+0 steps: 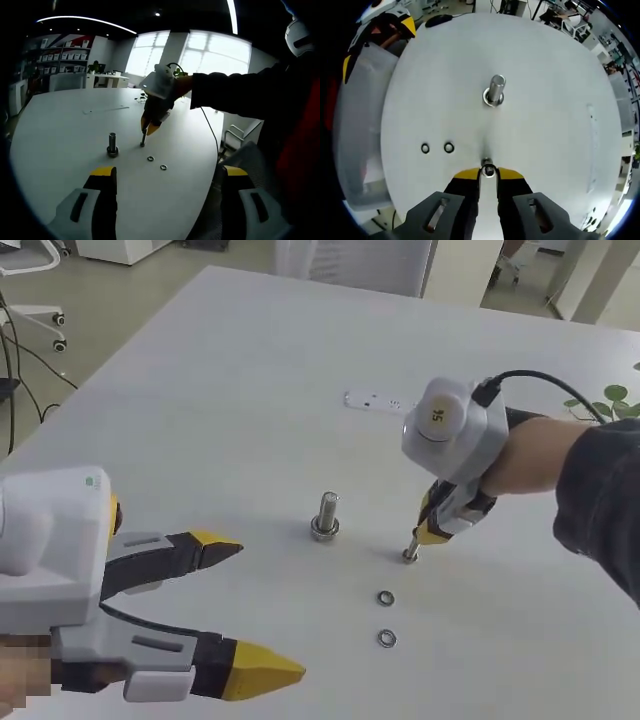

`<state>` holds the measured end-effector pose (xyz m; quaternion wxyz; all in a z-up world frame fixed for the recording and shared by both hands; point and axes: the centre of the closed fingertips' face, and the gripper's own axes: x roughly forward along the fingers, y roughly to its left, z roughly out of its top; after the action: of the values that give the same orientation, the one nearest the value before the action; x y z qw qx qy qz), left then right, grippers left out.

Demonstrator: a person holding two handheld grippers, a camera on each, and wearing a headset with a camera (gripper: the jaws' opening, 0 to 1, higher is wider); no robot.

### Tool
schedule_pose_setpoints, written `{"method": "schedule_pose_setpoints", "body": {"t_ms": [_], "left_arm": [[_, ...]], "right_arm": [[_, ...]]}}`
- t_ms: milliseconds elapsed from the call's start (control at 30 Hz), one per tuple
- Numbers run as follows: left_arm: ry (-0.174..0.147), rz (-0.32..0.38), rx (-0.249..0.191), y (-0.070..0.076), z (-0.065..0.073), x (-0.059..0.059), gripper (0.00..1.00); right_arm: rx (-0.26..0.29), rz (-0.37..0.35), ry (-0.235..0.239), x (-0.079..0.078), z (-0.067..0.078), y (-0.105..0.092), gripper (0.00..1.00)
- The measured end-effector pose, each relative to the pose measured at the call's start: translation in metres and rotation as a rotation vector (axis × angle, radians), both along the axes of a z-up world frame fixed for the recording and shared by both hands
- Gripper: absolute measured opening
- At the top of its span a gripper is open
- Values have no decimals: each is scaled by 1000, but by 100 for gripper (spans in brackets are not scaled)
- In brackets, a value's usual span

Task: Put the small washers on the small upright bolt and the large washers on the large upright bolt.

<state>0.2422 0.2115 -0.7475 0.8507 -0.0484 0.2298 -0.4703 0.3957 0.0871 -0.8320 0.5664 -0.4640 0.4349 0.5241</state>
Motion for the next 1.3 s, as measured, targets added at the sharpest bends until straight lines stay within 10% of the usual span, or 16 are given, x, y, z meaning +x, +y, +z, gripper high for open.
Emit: {"method": "schedule_pose_setpoints", "body": {"t_ms": [1300], "left_arm": [[13, 6, 6, 3, -4, -1, 85]], "right_arm": [[-6, -5, 34, -4, -28, 4, 14]]}}
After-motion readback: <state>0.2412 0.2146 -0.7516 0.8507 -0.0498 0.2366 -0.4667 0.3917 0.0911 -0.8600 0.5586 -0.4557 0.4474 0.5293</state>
